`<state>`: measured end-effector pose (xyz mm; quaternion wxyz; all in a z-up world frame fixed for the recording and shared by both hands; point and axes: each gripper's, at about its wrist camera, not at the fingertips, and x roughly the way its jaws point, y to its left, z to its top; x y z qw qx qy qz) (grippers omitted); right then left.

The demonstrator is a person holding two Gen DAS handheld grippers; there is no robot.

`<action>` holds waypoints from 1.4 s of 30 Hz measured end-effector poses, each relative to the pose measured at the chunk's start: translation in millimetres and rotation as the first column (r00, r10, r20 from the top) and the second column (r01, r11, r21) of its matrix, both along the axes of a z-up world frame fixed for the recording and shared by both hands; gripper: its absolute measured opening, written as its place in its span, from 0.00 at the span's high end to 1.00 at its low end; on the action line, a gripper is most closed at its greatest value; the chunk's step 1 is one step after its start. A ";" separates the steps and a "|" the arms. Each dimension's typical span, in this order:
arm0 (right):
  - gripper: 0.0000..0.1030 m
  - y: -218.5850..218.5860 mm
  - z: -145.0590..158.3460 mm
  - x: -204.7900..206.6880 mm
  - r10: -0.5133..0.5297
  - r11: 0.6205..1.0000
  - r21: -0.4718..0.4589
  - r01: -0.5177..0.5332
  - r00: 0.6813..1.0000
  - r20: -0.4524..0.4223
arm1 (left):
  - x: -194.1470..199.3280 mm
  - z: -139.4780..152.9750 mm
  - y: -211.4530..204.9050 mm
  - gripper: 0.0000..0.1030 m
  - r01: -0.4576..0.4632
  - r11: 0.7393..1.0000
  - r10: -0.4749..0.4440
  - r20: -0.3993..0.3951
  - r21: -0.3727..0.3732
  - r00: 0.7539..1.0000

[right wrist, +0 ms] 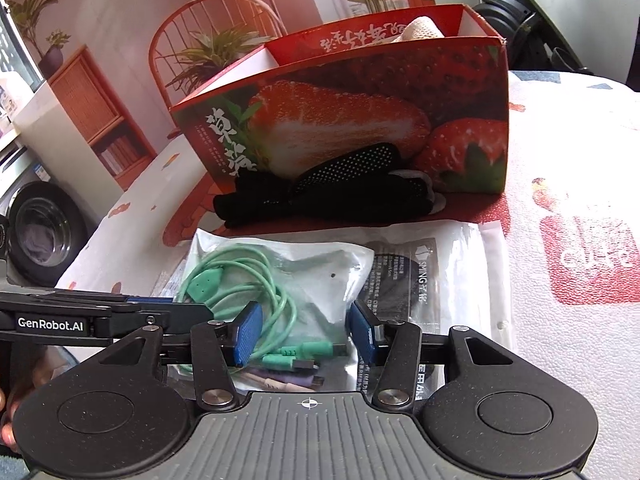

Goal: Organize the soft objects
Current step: 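Lift the clear bag of green cables with both tools toward the red box, then lower the cable bag into the red box and open both tools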

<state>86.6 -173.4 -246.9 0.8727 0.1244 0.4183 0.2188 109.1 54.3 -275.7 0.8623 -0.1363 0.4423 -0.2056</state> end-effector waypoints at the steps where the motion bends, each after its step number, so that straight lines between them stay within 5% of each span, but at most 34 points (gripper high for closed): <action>1: 0.55 -0.5 0.0 -0.3 -0.001 1.000 0.001 0.001 1.000 0.000 | -0.4 0.8 0.8 0.72 -0.005 1.000 0.005 0.001 0.003 1.000; 15: 0.46 7.5 -5.8 2.0 0.039 0.999 0.027 -0.040 0.999 0.034 | 1.6 -2.3 -0.2 0.72 -0.003 1.000 0.003 0.004 0.022 1.000; 20: 0.63 5.4 -0.8 3.4 0.013 0.999 0.047 -0.014 1.000 0.027 | -0.5 1.0 -2.7 0.72 -0.007 0.999 0.006 0.019 0.037 1.000; 31: 0.69 -8.3 54.0 14.4 0.000 0.996 0.087 -0.021 0.970 0.241 | 17.3 50.5 4.4 0.72 -0.011 0.999 0.016 0.187 -0.032 0.982; 42: 0.69 -30.9 110.9 103.0 -0.060 0.996 0.082 0.032 0.929 0.364 | 101.4 105.2 -22.6 0.72 -0.006 1.000 0.013 0.351 -0.021 0.936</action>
